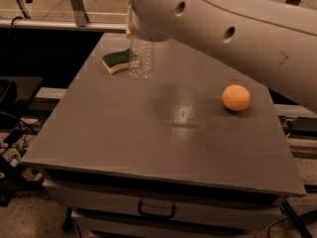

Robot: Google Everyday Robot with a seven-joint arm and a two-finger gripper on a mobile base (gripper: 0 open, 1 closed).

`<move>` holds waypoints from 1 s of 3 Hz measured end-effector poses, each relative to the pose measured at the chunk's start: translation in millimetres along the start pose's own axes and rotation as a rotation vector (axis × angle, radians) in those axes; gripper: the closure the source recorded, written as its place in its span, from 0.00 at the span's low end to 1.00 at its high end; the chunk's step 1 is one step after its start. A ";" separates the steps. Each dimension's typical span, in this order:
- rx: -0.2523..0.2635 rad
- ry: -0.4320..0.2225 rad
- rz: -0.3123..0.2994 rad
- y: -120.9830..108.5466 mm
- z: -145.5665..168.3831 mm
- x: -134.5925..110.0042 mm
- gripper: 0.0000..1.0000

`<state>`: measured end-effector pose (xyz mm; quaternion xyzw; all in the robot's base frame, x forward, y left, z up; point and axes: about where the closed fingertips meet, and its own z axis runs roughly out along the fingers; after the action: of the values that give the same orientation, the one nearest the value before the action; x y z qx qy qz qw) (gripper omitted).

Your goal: Place water bottle upright

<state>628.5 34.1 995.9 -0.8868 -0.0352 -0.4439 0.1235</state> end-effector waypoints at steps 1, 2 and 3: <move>0.140 0.029 -0.031 -13.9 -2.6 7.8 1.00; 0.216 0.046 -0.129 -28.1 -4.4 8.2 1.00; 0.220 0.059 -0.231 -30.7 -7.0 8.8 1.00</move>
Offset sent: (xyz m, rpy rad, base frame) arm -0.0060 0.0410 0.0117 -0.0924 -0.1730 0.4279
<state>623.1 61.6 1012.7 -0.8445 -0.1817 -0.4747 0.1688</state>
